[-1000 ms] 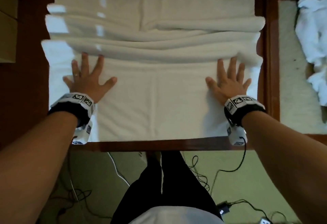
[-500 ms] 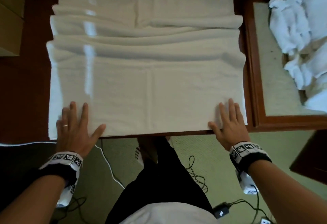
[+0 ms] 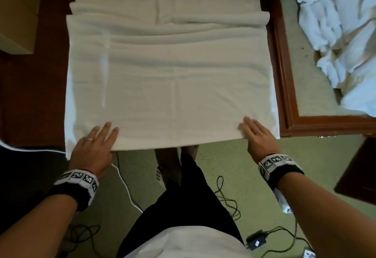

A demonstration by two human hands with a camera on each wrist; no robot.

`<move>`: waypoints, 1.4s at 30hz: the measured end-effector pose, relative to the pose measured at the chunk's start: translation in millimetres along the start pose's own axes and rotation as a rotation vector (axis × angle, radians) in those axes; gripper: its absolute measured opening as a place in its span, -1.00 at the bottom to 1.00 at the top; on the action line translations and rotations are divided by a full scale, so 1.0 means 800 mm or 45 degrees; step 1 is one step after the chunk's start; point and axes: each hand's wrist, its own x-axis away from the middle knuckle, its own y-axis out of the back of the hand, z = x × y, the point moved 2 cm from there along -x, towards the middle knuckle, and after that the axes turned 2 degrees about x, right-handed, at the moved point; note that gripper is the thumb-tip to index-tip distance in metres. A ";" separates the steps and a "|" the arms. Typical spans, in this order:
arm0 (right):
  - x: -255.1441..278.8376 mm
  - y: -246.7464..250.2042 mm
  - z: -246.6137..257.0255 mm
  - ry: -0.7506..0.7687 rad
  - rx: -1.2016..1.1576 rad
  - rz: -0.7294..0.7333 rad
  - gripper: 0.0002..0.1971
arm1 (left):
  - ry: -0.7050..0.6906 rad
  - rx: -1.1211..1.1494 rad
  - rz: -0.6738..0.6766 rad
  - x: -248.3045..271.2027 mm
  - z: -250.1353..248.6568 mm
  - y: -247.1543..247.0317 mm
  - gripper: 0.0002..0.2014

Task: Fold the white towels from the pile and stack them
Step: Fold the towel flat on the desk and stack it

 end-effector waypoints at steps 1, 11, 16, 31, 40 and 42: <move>-0.003 0.008 -0.004 -0.027 -0.002 -0.019 -0.40 | 0.042 0.007 0.007 0.002 0.005 0.009 -0.27; -0.031 0.086 0.014 -0.309 0.258 0.866 -0.71 | 0.286 0.137 0.700 -0.018 0.014 0.085 -0.77; -0.082 0.131 0.000 -0.399 0.241 0.603 -0.74 | 0.430 0.245 0.460 -0.058 0.044 0.133 -0.64; -0.287 0.176 -0.050 -0.410 0.131 0.324 -0.74 | 0.509 0.282 0.044 -0.225 0.085 0.216 -0.81; -0.205 0.058 -0.021 -0.337 -0.043 -0.006 -0.35 | 0.276 0.263 -0.051 -0.182 0.018 0.091 -0.29; -0.173 0.032 -0.016 -0.356 -0.041 0.144 -0.33 | 0.273 0.251 -0.033 -0.157 0.010 0.057 -0.28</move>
